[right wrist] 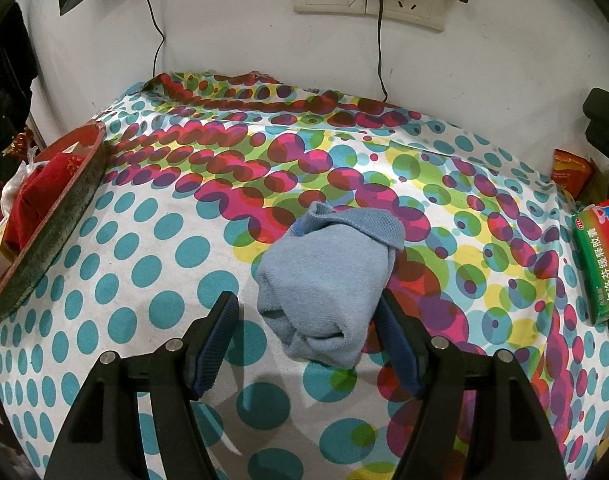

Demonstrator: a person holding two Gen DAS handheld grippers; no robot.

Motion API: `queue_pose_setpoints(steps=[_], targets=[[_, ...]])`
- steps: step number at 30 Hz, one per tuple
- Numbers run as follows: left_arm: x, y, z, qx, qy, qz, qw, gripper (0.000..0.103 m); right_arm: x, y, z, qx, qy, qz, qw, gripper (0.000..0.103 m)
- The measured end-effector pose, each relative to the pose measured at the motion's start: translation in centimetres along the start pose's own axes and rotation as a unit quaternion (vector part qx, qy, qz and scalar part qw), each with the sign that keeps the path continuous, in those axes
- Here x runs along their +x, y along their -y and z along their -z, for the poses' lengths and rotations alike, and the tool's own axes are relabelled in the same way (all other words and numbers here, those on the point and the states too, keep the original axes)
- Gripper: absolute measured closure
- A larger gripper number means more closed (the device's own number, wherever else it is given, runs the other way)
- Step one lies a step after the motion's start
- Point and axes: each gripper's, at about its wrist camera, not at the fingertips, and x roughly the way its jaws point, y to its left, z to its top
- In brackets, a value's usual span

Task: Organize objects
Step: 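Lower the candy packet onto the tray and open the left gripper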

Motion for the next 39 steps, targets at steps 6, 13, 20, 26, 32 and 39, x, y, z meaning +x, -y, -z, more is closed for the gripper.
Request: queue_pose_setpoints(steps=[6, 13, 20, 26, 32, 39], targets=[[0.0, -3.4, 0.2, -0.033, -0.001, 0.0, 0.9994, 0.084, 0.0, 0.0, 0.0, 0.0, 0.0, 0.0, 1.0, 0.034], [0.1, -8.1, 0.5, -0.076, -0.004, -0.015, 0.997, 0.084, 0.0, -0.1, 0.1, -0.001, 0.0, 0.0, 1.0, 0.033], [0.4, -11.8, 0.5, -0.108, -0.007, -0.032, 0.9936, 0.084, 0.1, -0.2, 0.1, -0.003, -0.001, -0.001, 1.0, 0.031], [0.6, -13.9, 0.2, -0.125, -0.007, -0.04, 0.9913, 0.083, 0.1, -0.2, 0.1, -0.003, -0.001, 0.0, 1.0, 0.031], [0.7, -15.4, 0.5, -0.141, -0.005, -0.041, 0.9891, 0.083, 0.1, -0.2, 0.1, -0.003, -0.001, 0.0, 1.0, 0.031], [0.7, -15.2, 1.9, -0.135, -0.014, -0.036, 0.9901, 0.081, 0.0, -0.2, 0.0, -0.003, -0.001, 0.0, 1.0, 0.031]])
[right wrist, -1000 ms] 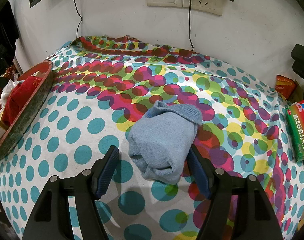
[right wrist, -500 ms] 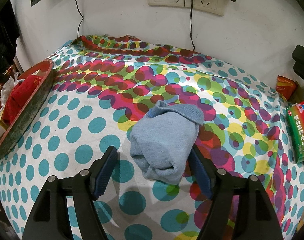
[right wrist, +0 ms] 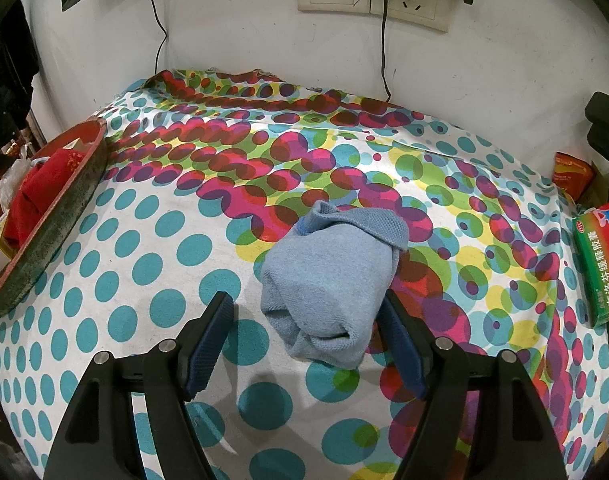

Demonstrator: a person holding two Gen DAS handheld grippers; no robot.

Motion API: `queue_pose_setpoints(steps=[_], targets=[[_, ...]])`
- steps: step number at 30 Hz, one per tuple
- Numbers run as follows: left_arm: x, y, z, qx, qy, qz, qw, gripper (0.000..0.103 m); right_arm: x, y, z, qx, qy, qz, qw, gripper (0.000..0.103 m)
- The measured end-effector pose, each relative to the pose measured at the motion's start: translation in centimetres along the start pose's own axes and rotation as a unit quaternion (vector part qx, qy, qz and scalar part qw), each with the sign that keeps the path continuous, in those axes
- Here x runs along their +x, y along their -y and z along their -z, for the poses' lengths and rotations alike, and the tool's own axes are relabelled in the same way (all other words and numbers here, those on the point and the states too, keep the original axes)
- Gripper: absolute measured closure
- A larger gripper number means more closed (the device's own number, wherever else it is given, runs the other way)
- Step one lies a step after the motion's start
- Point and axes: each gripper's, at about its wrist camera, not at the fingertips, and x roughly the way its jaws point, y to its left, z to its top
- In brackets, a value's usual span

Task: Organize objects
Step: 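Lower the candy packet onto the tray and open the left gripper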

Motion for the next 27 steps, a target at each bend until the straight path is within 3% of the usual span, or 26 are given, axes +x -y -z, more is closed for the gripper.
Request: queue_pose_setpoints(steps=[4, 7, 19, 27], targets=[[-0.3, -0.2, 0.7, -0.01, -0.003, -0.01, 0.9999, 0.078, 0.0, -0.1, 0.0, 0.0, 0.0, 0.0, 1.0, 0.03], [-0.9, -0.1, 1.4, -0.007, 0.002, -0.024, 0.9997, 0.068, 0.0, -0.1, 0.0, -0.001, -0.001, 0.0, 1.0, 0.028], [-4.2, -0.9, 4.6, -0.065, 0.062, -0.013, 0.9959, 0.067, 0.0, -0.2, 0.0, -0.001, 0.0, 0.0, 1.0, 0.027], [-3.8, 2.3, 6.2, -0.02, 0.054, -0.027, 0.998, 0.067, 0.0, 0.0, -0.8, 0.021, -0.022, -0.003, 1.0, 0.027]])
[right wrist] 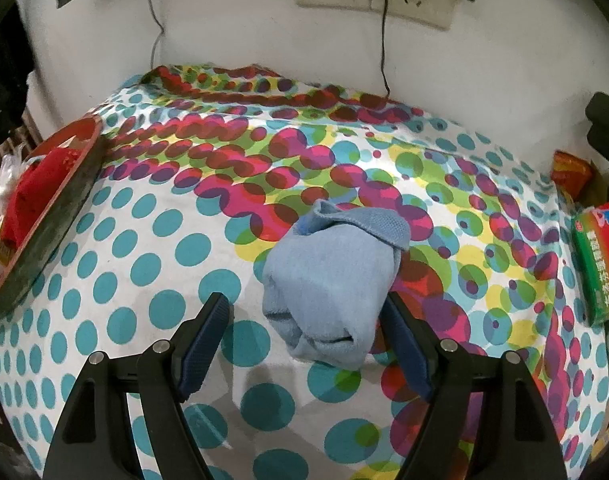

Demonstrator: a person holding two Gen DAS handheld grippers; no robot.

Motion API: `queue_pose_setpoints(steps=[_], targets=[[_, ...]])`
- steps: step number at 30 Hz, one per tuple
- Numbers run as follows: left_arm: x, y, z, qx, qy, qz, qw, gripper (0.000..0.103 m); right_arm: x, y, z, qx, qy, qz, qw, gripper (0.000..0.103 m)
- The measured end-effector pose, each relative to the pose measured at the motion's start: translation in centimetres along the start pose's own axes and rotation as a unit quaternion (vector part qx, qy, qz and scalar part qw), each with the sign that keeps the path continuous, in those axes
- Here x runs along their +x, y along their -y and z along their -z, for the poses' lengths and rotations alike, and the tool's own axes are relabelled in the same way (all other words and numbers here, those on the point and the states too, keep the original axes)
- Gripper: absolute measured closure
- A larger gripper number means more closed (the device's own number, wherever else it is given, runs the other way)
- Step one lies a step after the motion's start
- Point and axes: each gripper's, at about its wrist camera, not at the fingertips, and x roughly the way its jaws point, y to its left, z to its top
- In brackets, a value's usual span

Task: Organize objects
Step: 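Lower the candy packet onto the tray and open the left gripper, then carry the light blue sock over the red tray with the right gripper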

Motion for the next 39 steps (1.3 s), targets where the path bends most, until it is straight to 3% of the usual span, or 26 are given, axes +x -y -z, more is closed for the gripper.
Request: queue_pose_setpoints(steps=[4, 5, 6, 8, 11, 14, 24, 39], targets=[[-1.0, 0.6, 0.0, 0.017, 0.018, 0.016, 0.9996, 0.067, 0.1, 0.7, -0.4, 0.032, -0.01, 0.001, 0.999, 0.027], [-1.3, 0.7, 0.0, 0.023, 0.022, 0.012, 0.9994, 0.067, -0.1, 0.9, -0.4, 0.042, -0.007, 0.001, 0.999, 0.033], [-1.5, 0.7, 0.0, 0.032, 0.022, 0.008, 0.9992, 0.067, -0.2, 1.0, -0.5, 0.051, -0.005, 0.003, 0.999, 0.048], [-2.1, 0.4, 0.1, 0.036, 0.025, -0.003, 0.999, 0.067, -0.4, 1.3, -0.7, 0.058, -0.01, 0.013, 0.998, 0.066], [-3.6, -1.0, 0.1, 0.017, 0.041, 0.002, 0.999, 0.067, -0.9, 1.8, -0.7, 0.086, -0.015, 0.011, 0.996, 0.074], [-4.6, -2.1, 0.1, 0.005, 0.05, 0.007, 0.9987, 0.067, -1.9, 0.9, -0.8, 0.078, -0.008, 0.027, 0.997, 0.075], [-6.6, -2.0, 0.8, 0.013, 0.065, 0.012, 0.9978, 0.067, -5.6, -3.2, -1.5, 0.06, 0.008, -0.006, 0.998, 0.075], [-6.9, -1.8, 1.2, 0.02, 0.056, 0.037, 0.9976, 0.067, -8.5, -16.1, -3.3, -0.062, 0.013, -0.076, 0.995, 0.074]])
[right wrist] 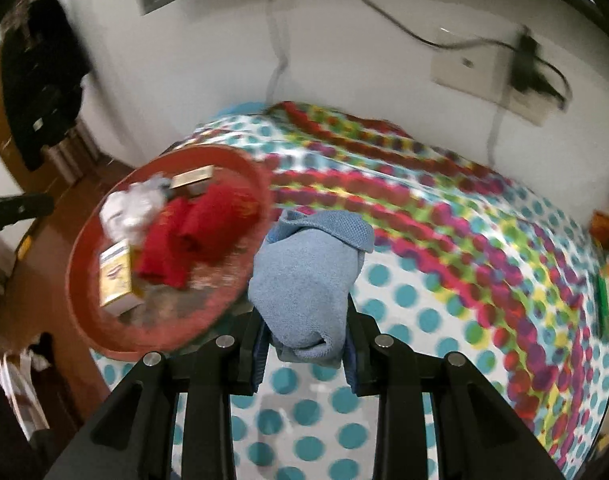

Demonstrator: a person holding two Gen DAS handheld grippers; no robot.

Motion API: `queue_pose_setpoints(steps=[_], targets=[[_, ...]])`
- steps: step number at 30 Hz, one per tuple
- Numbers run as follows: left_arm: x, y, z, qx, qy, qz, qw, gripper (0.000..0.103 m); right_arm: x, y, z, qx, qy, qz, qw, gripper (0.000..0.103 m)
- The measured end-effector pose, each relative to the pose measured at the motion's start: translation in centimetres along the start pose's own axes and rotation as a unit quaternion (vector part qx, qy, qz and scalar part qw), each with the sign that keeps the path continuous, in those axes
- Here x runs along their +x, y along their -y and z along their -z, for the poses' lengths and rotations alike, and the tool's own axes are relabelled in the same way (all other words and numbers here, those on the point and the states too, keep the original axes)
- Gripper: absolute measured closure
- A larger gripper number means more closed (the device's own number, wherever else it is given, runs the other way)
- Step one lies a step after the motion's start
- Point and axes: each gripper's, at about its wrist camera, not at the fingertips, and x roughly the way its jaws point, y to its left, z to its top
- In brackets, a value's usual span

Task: Organize objects
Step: 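Carry the light blue sock over the red tray with the right gripper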

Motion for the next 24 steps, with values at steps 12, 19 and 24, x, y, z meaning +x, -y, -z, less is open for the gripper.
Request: queue_pose_setpoints(steps=[12, 19, 24], targets=[[-0.6, -1.5, -0.1, -0.02, -0.002, 0.017, 0.9996, 0.067, 1.8, -6.1, -1.3, -0.051, -0.02, -0.037, 0.998, 0.074], [-0.6, -2.2, -0.1, -0.029, -0.003, 0.022, 0.9993, 0.067, 3.4, -8.4, -1.3, -0.053, -0.042, -0.055, 0.996, 0.073], [-0.4, -2.6, -0.1, -0.034, -0.006, 0.021, 0.9992, 0.067, 5.5, -9.8, -1.0, -0.056, -0.07, -0.059, 0.994, 0.072]])
